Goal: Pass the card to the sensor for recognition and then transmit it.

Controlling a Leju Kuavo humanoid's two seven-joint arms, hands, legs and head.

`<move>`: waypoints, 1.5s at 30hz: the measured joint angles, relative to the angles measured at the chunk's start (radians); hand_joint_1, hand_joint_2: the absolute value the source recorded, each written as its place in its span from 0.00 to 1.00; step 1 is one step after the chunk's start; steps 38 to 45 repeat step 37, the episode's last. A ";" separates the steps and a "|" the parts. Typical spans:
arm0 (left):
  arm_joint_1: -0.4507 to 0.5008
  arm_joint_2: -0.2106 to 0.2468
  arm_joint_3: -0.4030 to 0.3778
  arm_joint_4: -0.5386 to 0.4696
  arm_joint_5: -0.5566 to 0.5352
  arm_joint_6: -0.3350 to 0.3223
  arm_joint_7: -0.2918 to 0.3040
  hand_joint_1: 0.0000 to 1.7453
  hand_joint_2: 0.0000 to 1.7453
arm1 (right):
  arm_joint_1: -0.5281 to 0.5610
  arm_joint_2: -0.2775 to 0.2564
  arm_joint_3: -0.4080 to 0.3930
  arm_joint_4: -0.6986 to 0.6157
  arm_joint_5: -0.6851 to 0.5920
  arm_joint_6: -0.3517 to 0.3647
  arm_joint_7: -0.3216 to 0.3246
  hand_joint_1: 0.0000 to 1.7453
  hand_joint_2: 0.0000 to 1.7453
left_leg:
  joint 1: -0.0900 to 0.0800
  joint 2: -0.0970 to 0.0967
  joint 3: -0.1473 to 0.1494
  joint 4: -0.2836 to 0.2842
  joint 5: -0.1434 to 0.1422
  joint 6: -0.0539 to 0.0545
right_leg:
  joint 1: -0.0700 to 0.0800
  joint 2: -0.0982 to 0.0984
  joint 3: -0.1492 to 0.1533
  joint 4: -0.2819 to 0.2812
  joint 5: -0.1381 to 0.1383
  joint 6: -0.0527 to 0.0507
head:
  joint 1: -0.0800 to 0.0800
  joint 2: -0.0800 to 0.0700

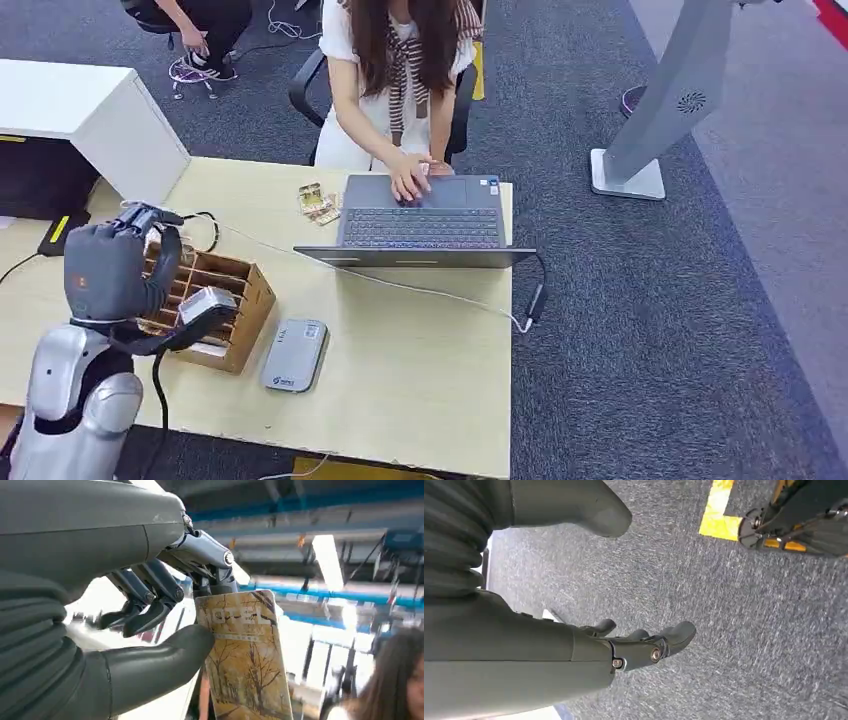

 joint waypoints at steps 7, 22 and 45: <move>-0.319 0.008 -0.010 0.348 -0.140 0.124 0.049 1.00 1.00 | -0.014 0.000 0.002 -0.001 0.034 0.011 0.000 0.00 1.00 | 0.000 0.001 0.000 0.000 0.004 -0.001 | 0.000 0.001 -0.001 0.001 0.004 -0.001 | 0.001 0.000; -0.601 -0.002 -0.062 0.858 -0.229 0.242 0.093 1.00 1.00 | -0.020 0.005 0.002 -0.002 0.041 0.000 0.017 0.00 1.00 | 0.000 0.002 -0.001 0.000 0.004 -0.001 | 0.000 0.002 -0.002 0.001 0.004 -0.002 | 0.000 0.000; -0.490 0.005 -0.071 0.780 0.081 0.127 -0.031 0.00 1.00 | -0.016 0.013 -0.021 -0.001 0.010 -0.006 0.013 0.00 1.00 | 0.000 0.004 -0.002 0.000 0.004 -0.001 | 0.000 0.005 -0.002 0.001 0.004 -0.002 | -0.001 0.000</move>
